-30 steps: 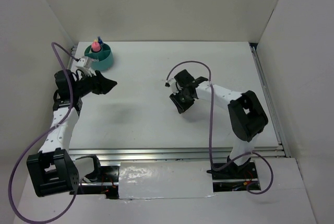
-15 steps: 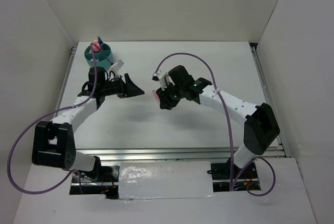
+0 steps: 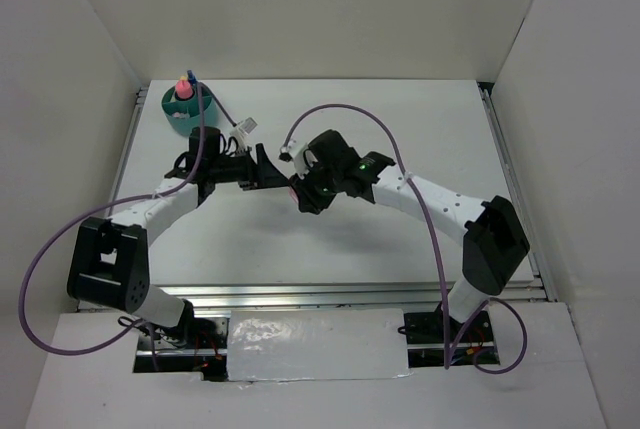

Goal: Sort the stationery into containers
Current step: Pick up the stationery from the center of the board, then place the stationery in the storage box.

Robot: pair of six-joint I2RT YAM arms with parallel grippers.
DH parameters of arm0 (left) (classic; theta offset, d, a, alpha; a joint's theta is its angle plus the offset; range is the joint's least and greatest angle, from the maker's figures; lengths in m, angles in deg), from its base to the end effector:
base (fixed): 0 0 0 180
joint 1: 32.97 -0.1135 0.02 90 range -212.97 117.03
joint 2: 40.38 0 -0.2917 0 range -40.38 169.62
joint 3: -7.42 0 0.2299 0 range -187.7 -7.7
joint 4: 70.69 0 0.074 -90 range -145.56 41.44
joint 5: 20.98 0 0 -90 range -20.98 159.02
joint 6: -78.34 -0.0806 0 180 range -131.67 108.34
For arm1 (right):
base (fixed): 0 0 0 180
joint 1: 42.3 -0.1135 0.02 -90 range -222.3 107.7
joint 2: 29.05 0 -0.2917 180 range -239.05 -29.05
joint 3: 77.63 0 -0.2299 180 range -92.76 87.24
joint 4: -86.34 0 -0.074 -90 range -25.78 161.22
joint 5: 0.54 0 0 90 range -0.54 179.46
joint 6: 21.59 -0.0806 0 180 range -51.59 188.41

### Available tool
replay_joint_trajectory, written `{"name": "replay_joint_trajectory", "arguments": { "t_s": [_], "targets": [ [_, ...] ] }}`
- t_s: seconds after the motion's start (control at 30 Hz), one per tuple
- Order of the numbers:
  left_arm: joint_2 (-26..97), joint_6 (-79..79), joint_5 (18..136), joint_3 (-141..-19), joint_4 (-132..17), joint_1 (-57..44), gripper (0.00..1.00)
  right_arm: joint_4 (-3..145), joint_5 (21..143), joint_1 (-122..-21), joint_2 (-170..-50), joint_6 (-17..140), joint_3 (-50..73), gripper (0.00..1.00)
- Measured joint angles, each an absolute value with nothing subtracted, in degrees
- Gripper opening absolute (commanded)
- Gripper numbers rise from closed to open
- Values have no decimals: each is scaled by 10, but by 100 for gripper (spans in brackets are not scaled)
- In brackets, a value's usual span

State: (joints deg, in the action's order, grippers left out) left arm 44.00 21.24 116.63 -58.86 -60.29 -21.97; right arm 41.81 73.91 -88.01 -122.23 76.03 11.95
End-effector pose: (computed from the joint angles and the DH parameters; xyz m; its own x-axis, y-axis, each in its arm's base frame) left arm 0.3055 -0.1200 0.2711 -0.8092 -0.2158 -0.5464 0.3885 0.5011 -0.7732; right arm 0.2420 0.2790 0.2822 -0.4003 -0.5933 -0.6984 -0.8774 0.4680 0.1053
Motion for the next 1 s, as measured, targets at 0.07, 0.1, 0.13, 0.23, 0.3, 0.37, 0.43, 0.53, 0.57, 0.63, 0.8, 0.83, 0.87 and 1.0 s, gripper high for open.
{"name": "replay_joint_trajectory", "arguments": {
  "t_s": [0.07,0.1,0.13,0.23,0.3,0.37,0.43,0.53,0.57,0.63,0.8,0.83,0.87,1.0],
  "targets": [
    [443,213,1164,-589,-597,-218,67,418,744,-885,-1222,762,117,0],
    [443,214,1165,-589,-597,-218,60,418,748,-888,-1222,764,117,0],
    [443,217,1164,-589,-597,-218,56,417,752,-890,-1223,765,117,0],
    [443,218,1167,-589,-599,-218,36,417,768,-897,-1225,769,117,5],
    [443,220,1170,-589,-600,-218,25,417,778,-900,-1230,769,117,10],
    [443,233,1175,-589,-606,-219,18,417,788,-904,-1236,769,116,10],
    [443,248,1180,-589,-614,-221,9,420,799,-906,-1242,769,116,10],
    [444,265,1189,-583,-628,-229,0,427,814,-908,-1243,768,116,14],
    [444,271,1191,-582,-634,-232,0,430,818,-909,-1243,767,116,18],
    [446,279,1197,-579,-640,-238,0,433,821,-909,-1243,762,115,59],
    [447,263,1192,-586,-629,-268,0,429,830,-890,-1241,745,115,82],
    [447,251,1182,-596,-613,-276,0,430,830,-881,-1237,741,117,83],
    [448,233,1166,-611,-596,-285,0,430,826,-868,-1231,738,120,83],
    [448,140,1080,-700,-567,-321,0,430,805,-806,-1185,728,142,83]
  ]
}}
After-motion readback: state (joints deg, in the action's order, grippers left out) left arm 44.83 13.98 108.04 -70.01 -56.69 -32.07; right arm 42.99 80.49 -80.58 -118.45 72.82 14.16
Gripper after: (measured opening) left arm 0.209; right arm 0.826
